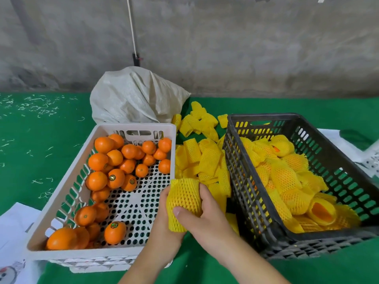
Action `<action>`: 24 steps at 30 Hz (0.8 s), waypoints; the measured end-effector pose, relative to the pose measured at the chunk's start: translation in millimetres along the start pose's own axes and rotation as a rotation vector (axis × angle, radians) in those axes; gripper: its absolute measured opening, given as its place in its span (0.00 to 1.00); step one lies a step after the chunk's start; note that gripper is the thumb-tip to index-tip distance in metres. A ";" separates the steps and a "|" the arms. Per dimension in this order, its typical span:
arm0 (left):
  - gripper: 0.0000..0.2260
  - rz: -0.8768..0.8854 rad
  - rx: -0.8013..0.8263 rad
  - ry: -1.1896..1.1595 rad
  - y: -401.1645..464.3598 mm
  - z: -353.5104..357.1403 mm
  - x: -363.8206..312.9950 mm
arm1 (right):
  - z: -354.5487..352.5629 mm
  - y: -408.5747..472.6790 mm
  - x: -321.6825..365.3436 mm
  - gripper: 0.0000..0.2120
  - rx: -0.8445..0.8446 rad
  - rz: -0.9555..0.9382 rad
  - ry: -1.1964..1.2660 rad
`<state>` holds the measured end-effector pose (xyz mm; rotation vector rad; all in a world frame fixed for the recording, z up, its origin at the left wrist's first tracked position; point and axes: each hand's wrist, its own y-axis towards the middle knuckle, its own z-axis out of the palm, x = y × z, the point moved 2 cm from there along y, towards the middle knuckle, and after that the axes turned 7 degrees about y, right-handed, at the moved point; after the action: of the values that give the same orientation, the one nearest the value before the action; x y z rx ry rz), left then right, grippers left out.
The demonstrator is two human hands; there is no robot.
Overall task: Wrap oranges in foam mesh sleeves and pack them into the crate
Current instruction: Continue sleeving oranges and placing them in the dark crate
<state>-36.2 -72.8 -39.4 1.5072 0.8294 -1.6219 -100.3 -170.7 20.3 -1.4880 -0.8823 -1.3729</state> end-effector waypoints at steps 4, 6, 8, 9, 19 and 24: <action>0.34 0.064 0.151 0.206 -6.8 -2.5 -4.0 | -43.0 6.8 19.1 0.33 -0.081 -0.043 -0.033; 0.31 0.073 0.119 0.237 -9.0 -2.1 -5.7 | -84.4 18.0 30.7 0.34 -0.224 -0.037 -0.017; 0.25 0.061 0.095 0.216 -9.8 1.3 -8.6 | -129.6 30.6 39.5 0.41 -0.415 0.041 0.124; 0.23 0.059 0.084 0.215 -9.8 1.6 -9.8 | -149.9 36.6 43.4 0.44 -0.528 0.055 0.236; 0.11 -0.236 -0.031 -0.200 5.3 -20.4 -10.3 | -102.7 50.7 -15.2 0.35 -0.366 -0.153 -0.992; 0.14 -0.361 -0.005 0.552 48.0 -91.8 -8.7 | -71.7 56.5 -77.1 0.19 0.176 0.341 -1.067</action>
<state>51.6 -17.2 -37.6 1.9192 1.4749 -1.4499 -82.6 -251.9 -65.7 -2.1047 -1.2431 -0.1609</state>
